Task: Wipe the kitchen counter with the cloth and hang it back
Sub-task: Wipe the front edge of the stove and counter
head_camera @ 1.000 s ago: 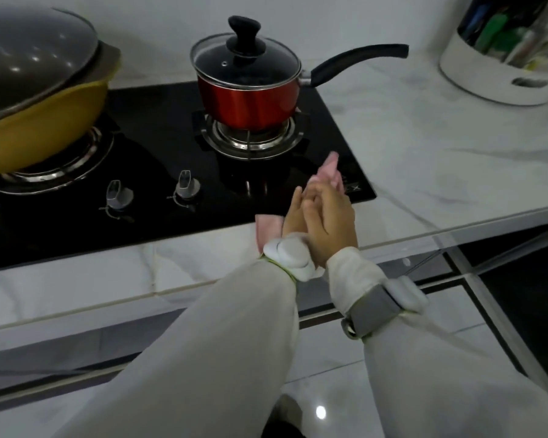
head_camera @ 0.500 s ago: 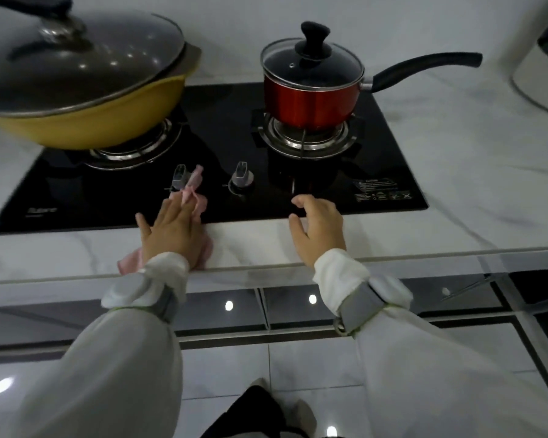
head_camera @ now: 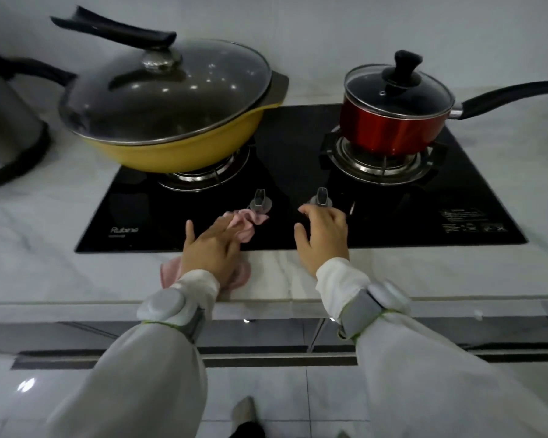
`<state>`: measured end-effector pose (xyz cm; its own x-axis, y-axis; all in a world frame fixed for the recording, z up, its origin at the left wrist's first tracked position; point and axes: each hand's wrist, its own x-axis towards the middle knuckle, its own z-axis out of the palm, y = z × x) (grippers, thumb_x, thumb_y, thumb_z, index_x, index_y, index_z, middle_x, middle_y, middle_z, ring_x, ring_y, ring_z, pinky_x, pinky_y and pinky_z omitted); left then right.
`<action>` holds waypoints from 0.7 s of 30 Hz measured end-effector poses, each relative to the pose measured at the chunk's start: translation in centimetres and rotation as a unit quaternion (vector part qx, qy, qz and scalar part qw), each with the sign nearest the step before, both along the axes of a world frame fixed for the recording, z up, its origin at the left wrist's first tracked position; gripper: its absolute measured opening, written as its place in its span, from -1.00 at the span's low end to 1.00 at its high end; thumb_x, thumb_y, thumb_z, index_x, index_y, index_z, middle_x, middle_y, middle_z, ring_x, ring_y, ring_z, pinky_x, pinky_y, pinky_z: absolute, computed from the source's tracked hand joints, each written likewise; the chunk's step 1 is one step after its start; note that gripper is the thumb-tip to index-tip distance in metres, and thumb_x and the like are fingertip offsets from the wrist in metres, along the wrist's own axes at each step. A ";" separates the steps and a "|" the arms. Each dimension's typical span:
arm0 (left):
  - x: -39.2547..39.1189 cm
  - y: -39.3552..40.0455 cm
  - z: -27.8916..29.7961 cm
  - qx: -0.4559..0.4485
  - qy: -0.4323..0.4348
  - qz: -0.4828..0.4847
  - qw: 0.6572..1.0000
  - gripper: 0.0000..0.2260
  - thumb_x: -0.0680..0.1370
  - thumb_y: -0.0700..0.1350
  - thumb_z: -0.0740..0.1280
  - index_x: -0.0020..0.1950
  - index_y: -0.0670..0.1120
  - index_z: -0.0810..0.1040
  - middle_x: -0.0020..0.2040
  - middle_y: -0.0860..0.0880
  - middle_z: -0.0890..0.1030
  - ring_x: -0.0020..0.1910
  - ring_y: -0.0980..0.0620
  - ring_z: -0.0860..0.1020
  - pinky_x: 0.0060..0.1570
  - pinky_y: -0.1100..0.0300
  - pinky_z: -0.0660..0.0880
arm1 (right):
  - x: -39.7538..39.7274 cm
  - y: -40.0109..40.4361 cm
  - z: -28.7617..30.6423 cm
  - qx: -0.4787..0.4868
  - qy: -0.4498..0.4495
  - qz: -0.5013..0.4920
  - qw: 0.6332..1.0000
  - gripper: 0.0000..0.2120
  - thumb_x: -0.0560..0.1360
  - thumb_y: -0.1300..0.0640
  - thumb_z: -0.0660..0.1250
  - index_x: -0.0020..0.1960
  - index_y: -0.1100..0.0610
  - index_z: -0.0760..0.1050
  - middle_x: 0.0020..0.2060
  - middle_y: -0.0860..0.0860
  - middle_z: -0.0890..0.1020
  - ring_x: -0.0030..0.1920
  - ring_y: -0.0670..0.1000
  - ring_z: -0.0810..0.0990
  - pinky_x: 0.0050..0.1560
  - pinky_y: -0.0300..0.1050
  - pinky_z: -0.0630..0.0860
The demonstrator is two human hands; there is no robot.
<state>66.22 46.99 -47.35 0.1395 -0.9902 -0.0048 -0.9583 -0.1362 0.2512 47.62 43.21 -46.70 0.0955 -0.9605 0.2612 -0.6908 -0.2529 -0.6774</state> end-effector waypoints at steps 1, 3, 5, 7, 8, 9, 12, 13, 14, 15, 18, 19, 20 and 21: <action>2.4 -0.3 0.0 0.012 -0.006 0.033 0.999 -0.52 0.57 0.01 -0.04 0.46 0.08 0.36 0.53 0.09 0.26 0.50 0.11 0.23 0.49 -0.09 -0.24 | 1.0 -0.1 -0.1 -0.007 0.001 -0.013 1.000 -0.76 0.47 0.16 0.22 0.12 0.15 0.43 0.07 0.11 0.60 0.20 0.18 0.35 0.24 0.08 0.23; 5.4 -1.9 0.2 0.046 -0.023 0.098 0.994 -0.57 0.62 -0.04 0.04 0.51 0.07 0.28 0.56 0.05 0.18 0.54 0.08 0.13 0.47 -0.14 -0.24 | 3.0 -0.2 -0.3 -0.030 0.017 -0.034 0.999 -0.76 0.44 0.13 0.20 0.09 0.15 0.44 0.02 0.11 0.61 0.16 0.20 0.38 0.23 0.12 0.25; 4.9 -4.5 0.3 0.081 -0.057 0.102 0.990 -0.47 0.59 -0.05 0.13 0.57 0.04 0.11 0.59 -0.01 0.05 0.57 0.03 -0.01 0.46 -0.18 -0.22 | 5.0 -0.3 -0.4 -0.027 0.019 -0.038 0.999 -0.74 0.42 0.13 0.20 0.09 0.16 0.44 0.02 0.12 0.61 0.15 0.20 0.38 0.21 0.11 0.26; 3.1 -6.5 0.4 0.095 -0.085 0.048 0.991 -0.32 0.52 -0.03 0.20 0.59 -0.04 -0.02 0.59 -0.08 0.00 0.57 -0.06 -0.09 0.47 -0.17 -0.18 | 7.5 -0.1 -0.5 -0.018 0.013 -0.036 0.999 -0.74 0.42 0.15 0.22 0.09 0.17 0.44 0.03 0.13 0.60 0.14 0.22 0.39 0.17 0.09 0.29; 1.6 -7.0 0.4 0.085 -0.091 0.017 0.992 -0.27 0.50 -0.01 0.23 0.59 -0.09 -0.04 0.59 -0.12 0.00 0.57 -0.10 -0.09 0.48 -0.16 -0.16 | 7.6 0.0 -0.5 -0.023 0.016 -0.036 0.999 -0.74 0.41 0.15 0.22 0.08 0.17 0.45 0.02 0.16 0.59 0.11 0.24 0.40 0.14 0.10 0.31; 1.3 -7.2 0.3 0.076 -0.093 -0.007 0.993 -0.25 0.49 0.02 0.23 0.59 -0.10 -0.04 0.58 -0.13 0.00 0.57 -0.11 -0.10 0.48 -0.15 -0.15 | 8.4 0.0 -0.6 -0.031 0.020 -0.040 0.999 -0.74 0.39 0.16 0.24 0.06 0.18 0.46 0.02 0.20 0.57 0.09 0.26 0.41 0.11 0.12 0.34; 4.4 -5.9 0.0 0.069 -0.084 -0.053 0.993 -0.36 0.56 -0.03 0.17 0.59 0.02 -0.02 0.60 0.01 -0.03 0.57 0.01 -0.12 0.47 -0.17 -0.19 | 10.8 0.4 -0.8 -0.025 0.012 -0.094 0.995 -0.72 0.36 0.21 0.31 0.07 0.20 0.45 0.07 0.27 0.49 0.11 0.31 0.38 0.12 0.20 0.36; 6.1 -5.3 -0.2 0.064 -0.085 -0.054 0.993 -0.41 0.59 -0.06 0.12 0.59 0.06 -0.02 0.60 0.06 -0.04 0.57 0.06 -0.11 0.47 -0.18 -0.20 | 11.5 0.6 -0.9 -0.022 0.015 -0.116 0.993 -0.70 0.36 0.22 0.32 0.08 0.19 0.44 0.11 0.28 0.46 0.14 0.31 0.35 0.15 0.22 0.35; 7.9 -4.6 -0.4 0.057 -0.087 -0.043 0.994 -0.45 0.61 -0.08 0.08 0.58 0.09 -0.02 0.59 0.09 -0.05 0.57 0.10 -0.10 0.46 -0.18 -0.21 | 12.3 0.8 -1.0 -0.025 0.023 -0.132 0.991 -0.68 0.35 0.22 0.33 0.10 0.18 0.43 0.15 0.29 0.44 0.17 0.31 0.32 0.19 0.24 0.32; 10.1 -4.1 -0.5 0.057 -0.091 -0.022 0.994 -0.46 0.62 -0.10 0.06 0.58 0.12 -0.02 0.59 0.11 -0.05 0.57 0.12 -0.10 0.46 -0.18 -0.21 | 13.3 1.1 -1.1 -0.030 0.033 -0.140 0.989 -0.66 0.34 0.21 0.33 0.11 0.16 0.41 0.19 0.29 0.41 0.19 0.30 0.28 0.22 0.25 0.28; 16.7 -3.9 -0.5 0.076 -0.111 0.047 0.990 -0.41 0.58 -0.10 0.12 0.57 0.15 0.01 0.59 0.13 -0.05 0.57 0.12 -0.10 0.44 -0.26 -0.20 | 15.5 1.7 -1.4 -0.038 0.044 -0.113 0.992 -0.65 0.35 0.18 0.32 0.12 0.14 0.39 0.24 0.28 0.38 0.23 0.26 0.21 0.29 0.30 0.20; 18.7 -4.3 -0.5 0.088 -0.118 0.069 0.987 -0.39 0.56 -0.09 0.16 0.57 0.16 0.02 0.59 0.13 -0.05 0.57 0.12 -0.09 0.43 -0.28 -0.20 | 16.0 1.8 -1.5 -0.040 0.048 -0.093 0.994 -0.66 0.36 0.16 0.29 0.13 0.14 0.40 0.23 0.27 0.40 0.24 0.25 0.21 0.30 0.31 0.20; 20.4 -4.7 -0.4 0.100 -0.114 0.094 0.984 -0.37 0.54 -0.08 0.18 0.56 0.17 0.02 0.59 0.12 -0.06 0.57 0.11 -0.08 0.43 -0.29 -0.19 | 16.2 1.7 -1.6 -0.041 0.053 -0.075 0.995 -0.67 0.37 0.14 0.26 0.13 0.14 0.40 0.22 0.26 0.42 0.24 0.22 0.21 0.30 0.31 0.21; 21.5 -5.0 -0.2 0.106 -0.097 0.124 0.982 -0.35 0.52 -0.07 0.20 0.56 0.16 0.01 0.59 0.09 -0.05 0.57 0.09 -0.05 0.43 -0.29 -0.19 | 16.2 1.6 -1.6 -0.038 0.058 -0.061 0.996 -0.66 0.37 0.12 0.23 0.13 0.14 0.41 0.20 0.24 0.44 0.24 0.19 0.19 0.31 0.30 0.21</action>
